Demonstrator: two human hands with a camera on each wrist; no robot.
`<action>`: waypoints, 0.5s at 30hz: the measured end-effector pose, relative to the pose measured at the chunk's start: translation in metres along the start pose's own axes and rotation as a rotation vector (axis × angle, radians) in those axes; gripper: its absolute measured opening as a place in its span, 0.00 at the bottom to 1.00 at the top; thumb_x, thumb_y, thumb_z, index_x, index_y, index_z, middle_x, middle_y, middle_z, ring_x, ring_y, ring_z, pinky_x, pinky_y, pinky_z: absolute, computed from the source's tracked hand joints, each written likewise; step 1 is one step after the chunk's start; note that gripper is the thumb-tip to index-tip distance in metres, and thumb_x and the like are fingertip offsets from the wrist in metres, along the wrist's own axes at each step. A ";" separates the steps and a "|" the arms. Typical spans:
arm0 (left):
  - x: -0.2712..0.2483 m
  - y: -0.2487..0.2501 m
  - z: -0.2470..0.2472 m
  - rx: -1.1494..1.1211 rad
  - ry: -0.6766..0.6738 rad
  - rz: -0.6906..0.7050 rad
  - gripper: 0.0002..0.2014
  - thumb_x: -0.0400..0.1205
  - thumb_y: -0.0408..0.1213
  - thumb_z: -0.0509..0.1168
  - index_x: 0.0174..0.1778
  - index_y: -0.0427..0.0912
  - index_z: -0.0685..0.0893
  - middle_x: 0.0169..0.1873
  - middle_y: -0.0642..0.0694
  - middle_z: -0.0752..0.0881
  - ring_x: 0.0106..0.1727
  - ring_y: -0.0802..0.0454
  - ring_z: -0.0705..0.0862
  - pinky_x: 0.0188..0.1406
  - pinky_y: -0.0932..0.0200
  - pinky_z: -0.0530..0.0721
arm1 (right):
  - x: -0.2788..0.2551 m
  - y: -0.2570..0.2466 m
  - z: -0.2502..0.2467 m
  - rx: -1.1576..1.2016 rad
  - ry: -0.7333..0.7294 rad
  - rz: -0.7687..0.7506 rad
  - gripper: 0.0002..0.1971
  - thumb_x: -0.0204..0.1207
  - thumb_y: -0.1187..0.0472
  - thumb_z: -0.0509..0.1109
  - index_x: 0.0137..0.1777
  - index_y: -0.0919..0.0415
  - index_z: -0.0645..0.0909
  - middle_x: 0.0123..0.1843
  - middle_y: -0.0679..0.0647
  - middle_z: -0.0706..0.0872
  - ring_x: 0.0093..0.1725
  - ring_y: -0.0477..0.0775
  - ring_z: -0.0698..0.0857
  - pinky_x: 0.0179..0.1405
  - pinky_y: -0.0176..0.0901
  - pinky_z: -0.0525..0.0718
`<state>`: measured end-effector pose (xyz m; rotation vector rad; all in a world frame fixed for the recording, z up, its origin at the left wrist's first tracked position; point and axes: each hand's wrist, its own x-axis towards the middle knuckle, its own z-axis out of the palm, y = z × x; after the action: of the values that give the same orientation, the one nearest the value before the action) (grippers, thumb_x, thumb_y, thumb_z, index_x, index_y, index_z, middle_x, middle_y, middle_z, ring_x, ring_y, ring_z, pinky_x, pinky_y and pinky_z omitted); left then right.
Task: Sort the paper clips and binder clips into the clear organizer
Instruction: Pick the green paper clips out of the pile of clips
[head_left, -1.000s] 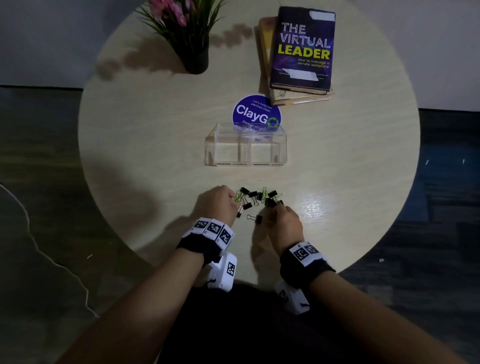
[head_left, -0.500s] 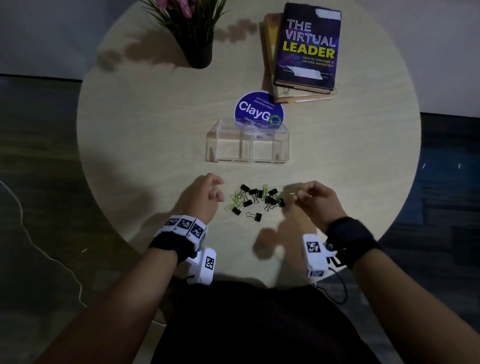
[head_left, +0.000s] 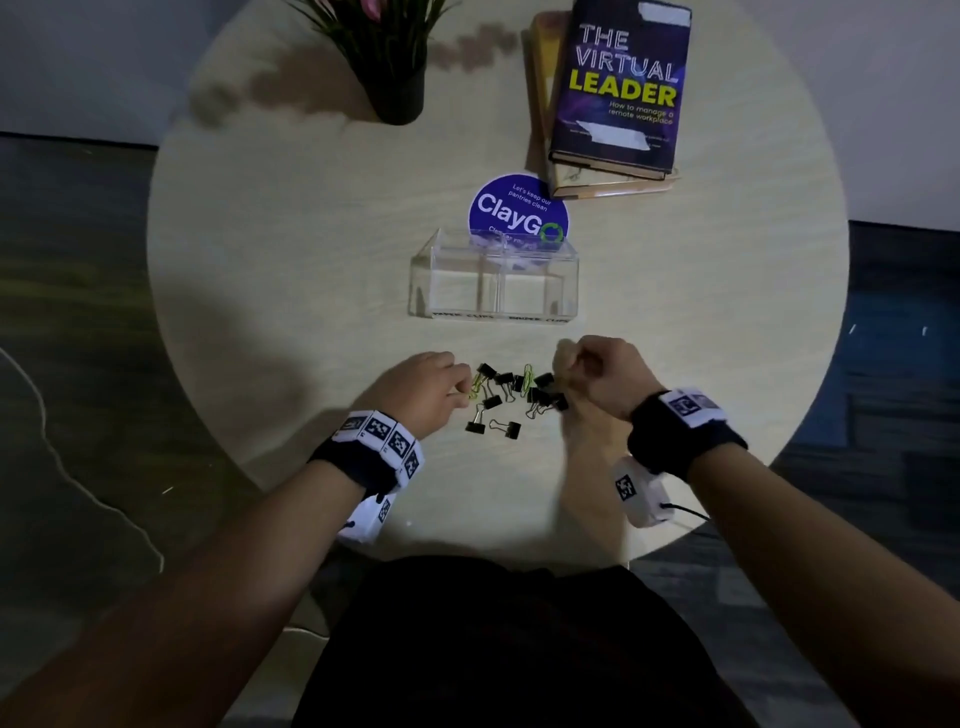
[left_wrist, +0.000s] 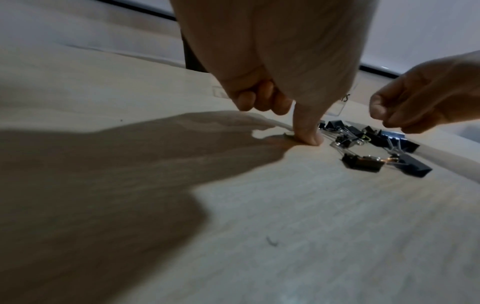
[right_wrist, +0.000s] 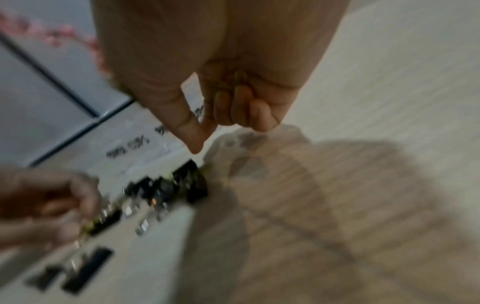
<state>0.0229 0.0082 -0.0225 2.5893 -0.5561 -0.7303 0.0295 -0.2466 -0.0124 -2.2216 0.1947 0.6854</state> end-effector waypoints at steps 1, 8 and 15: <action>0.000 0.001 0.001 0.015 0.001 0.017 0.05 0.80 0.40 0.69 0.46 0.43 0.82 0.39 0.48 0.81 0.43 0.50 0.75 0.45 0.51 0.82 | 0.000 0.001 0.004 -0.101 0.013 -0.038 0.12 0.67 0.67 0.71 0.29 0.51 0.77 0.27 0.46 0.82 0.28 0.44 0.79 0.28 0.34 0.74; -0.006 0.011 0.009 0.188 -0.002 -0.017 0.07 0.85 0.39 0.61 0.48 0.39 0.78 0.46 0.43 0.83 0.50 0.43 0.80 0.51 0.50 0.80 | -0.011 -0.004 0.020 -0.342 0.026 -0.164 0.05 0.67 0.68 0.73 0.38 0.60 0.80 0.39 0.62 0.87 0.38 0.64 0.84 0.34 0.47 0.79; -0.009 0.013 -0.024 0.125 -0.025 -0.140 0.04 0.85 0.34 0.59 0.49 0.37 0.77 0.49 0.40 0.83 0.51 0.43 0.81 0.52 0.48 0.82 | -0.017 -0.008 0.002 -0.474 -0.048 0.011 0.07 0.73 0.70 0.63 0.51 0.66 0.76 0.49 0.61 0.79 0.48 0.65 0.81 0.40 0.46 0.73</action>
<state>0.0260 0.0075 0.0058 2.7608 -0.4443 -0.7976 0.0173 -0.2411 0.0002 -2.6496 0.0181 0.8587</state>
